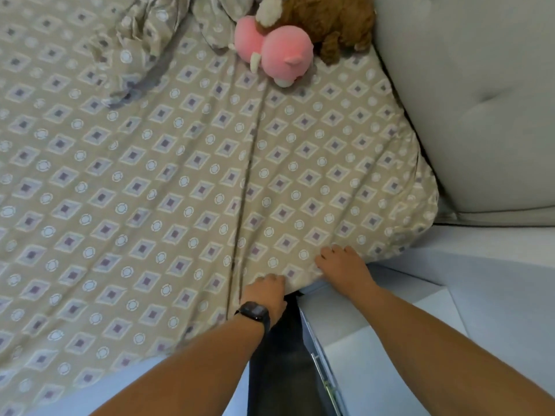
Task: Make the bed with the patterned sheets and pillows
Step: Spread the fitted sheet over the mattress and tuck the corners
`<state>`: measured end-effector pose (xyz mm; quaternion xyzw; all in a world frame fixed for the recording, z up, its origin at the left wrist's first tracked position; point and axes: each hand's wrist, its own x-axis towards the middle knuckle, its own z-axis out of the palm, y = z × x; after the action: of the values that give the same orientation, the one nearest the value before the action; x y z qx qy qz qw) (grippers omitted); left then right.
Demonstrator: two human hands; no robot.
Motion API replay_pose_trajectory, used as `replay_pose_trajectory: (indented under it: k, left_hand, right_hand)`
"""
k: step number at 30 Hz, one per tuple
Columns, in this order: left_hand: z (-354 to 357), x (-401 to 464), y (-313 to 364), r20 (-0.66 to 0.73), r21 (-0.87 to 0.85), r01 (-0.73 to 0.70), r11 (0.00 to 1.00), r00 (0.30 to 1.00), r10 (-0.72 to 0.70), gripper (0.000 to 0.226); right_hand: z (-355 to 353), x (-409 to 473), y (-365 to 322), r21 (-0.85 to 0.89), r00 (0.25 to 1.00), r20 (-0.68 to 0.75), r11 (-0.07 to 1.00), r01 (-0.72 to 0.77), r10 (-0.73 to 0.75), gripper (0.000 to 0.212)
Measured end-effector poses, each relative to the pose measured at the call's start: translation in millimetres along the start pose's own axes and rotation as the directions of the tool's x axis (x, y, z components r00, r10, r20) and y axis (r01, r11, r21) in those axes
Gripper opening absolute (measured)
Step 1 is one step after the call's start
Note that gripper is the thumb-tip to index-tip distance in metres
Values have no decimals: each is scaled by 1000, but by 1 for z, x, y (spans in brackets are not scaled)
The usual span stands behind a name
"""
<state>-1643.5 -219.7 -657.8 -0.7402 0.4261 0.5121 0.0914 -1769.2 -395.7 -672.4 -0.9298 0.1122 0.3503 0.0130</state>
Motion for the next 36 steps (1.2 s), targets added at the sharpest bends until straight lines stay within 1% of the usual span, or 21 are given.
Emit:
replay_pose_trajectory:
  k: [3,5,6,9,10,11,13,15,17,18,19,20,21,23,24,25,27,30,32,34,36]
  left_hand:
    - [-3,24,16,47,94,54,994,997,-59,52]
    - [-9,31,24,59,137,52,989,996,-60,58]
    - [-11,32,32,73,124,36,992,996,-45,54]
    - [-10,32,56,121,-5,-13,1000,993,14,22]
    - [-11,32,62,143,-39,-20,999,989,25,17]
    - [-13,37,68,158,-52,-25,998,987,33,17]
    - [-18,49,75,178,-43,-39,998,983,47,26]
    - [-23,58,80,189,-30,-69,997,979,73,35]
    - [-27,63,83,200,-15,-107,994,974,108,26]
    - [-30,65,82,201,-25,-129,991,971,131,19]
    - [-34,66,78,180,-56,-149,987,971,156,18]
    - [-42,68,72,126,-90,-160,983,977,171,18]
    - [-52,72,67,50,-111,-161,981,985,168,16]
    - [-78,86,54,-147,-44,-165,985,977,157,31]
    - [-94,93,52,-222,38,-160,986,961,164,43]
    - [-109,100,50,-275,114,-144,983,946,170,52]
    - [-135,117,52,-311,215,-137,967,929,200,64]
    - [-165,142,63,-271,319,-145,937,933,237,86]
    - [-180,157,73,-238,429,-131,893,938,252,103]
    - [-188,166,82,-193,524,-109,845,951,242,120]
    - [-191,175,94,-175,599,-96,795,953,247,130]
  right_hand:
    - [5,6,14,41,994,-25,993,109,-108,49]
    - [0,1,19,17,986,-22,986,163,-163,47]
    - [0,-2,25,42,986,-3,985,167,-167,45]
    - [17,-15,47,20,989,125,996,81,-83,42]
    - [17,-19,54,14,989,138,999,51,-53,42]
    - [16,-20,64,2,988,152,1000,25,-25,37]
    - [7,-17,74,10,966,244,996,84,-84,22]
    - [-1,-8,77,69,938,322,992,110,-126,24]
    - [-8,-5,80,201,934,333,978,61,-127,20]
    - [-5,-2,84,326,948,306,945,-19,-86,18]
    - [-4,0,87,483,961,276,865,-135,-4,18]
    - [-3,2,92,624,963,237,740,-252,128,21]
    - [-4,7,100,721,934,174,606,-336,311,23]
    - [-9,16,118,774,765,108,429,-466,635,27]
    - [-9,18,128,756,680,146,363,-545,718,34]
    - [-10,20,137,722,626,209,314,-617,751,40]
    - [-7,23,150,655,599,303,295,-696,742,40]
    - [-8,31,162,631,689,322,395,-667,649,24]
    - [-7,28,172,655,720,323,404,-638,614,23]
    - [2,11,183,679,670,323,330,-656,669,23]
    - [16,-11,193,666,496,349,162,-728,795,31]
